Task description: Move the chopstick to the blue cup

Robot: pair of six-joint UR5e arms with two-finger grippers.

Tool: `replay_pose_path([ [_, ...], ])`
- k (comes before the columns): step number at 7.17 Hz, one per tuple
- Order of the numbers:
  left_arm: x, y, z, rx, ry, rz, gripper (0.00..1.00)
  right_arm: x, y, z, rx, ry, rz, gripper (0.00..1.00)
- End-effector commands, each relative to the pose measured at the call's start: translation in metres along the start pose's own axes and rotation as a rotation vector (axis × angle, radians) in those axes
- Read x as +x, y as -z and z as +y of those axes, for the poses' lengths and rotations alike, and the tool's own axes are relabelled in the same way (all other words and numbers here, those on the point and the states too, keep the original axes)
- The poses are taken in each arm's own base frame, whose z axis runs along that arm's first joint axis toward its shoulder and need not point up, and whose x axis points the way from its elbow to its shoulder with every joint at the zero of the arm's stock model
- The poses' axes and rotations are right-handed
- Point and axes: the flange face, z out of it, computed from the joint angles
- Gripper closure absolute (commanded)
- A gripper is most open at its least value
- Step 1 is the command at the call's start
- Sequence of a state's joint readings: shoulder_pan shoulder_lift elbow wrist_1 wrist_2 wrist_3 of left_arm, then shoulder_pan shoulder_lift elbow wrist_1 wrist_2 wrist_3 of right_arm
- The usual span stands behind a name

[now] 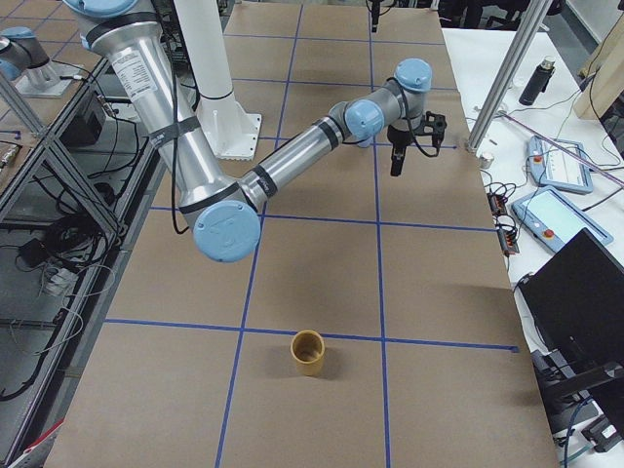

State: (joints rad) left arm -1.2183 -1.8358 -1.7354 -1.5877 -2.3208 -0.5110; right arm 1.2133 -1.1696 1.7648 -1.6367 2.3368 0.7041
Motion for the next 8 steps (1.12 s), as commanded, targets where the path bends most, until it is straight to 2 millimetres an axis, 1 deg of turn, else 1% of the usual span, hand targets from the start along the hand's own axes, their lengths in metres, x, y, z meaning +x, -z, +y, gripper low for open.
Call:
replay_pose_path([
  [1,-0.016,0.005,0.024,-0.067,0.065,-0.007,0.02,0.089,-0.022,0.005,-0.014,0.136,0.109,0.0],
  [2,-0.014,-0.002,0.025,-0.087,0.071,-0.012,0.02,0.093,-0.025,0.006,-0.022,0.131,0.111,0.0],
  [4,-0.004,0.003,0.021,-0.08,0.061,-0.006,0.02,0.099,-0.03,0.007,-0.032,0.12,0.116,0.0],
  [5,0.009,0.014,0.021,-0.098,0.076,-0.008,0.02,0.106,-0.031,0.008,-0.037,0.111,0.117,0.0],
  [6,0.032,0.029,0.023,-0.129,0.097,-0.02,0.02,0.117,-0.016,0.006,-0.016,0.093,0.109,0.0],
  [7,0.049,0.042,0.019,-0.123,0.087,-0.015,0.02,0.134,-0.011,0.016,-0.014,0.075,0.113,0.0],
  [8,0.06,0.057,0.025,-0.09,0.042,0.001,0.02,0.146,-0.01,0.03,-0.018,0.066,0.115,0.0],
])
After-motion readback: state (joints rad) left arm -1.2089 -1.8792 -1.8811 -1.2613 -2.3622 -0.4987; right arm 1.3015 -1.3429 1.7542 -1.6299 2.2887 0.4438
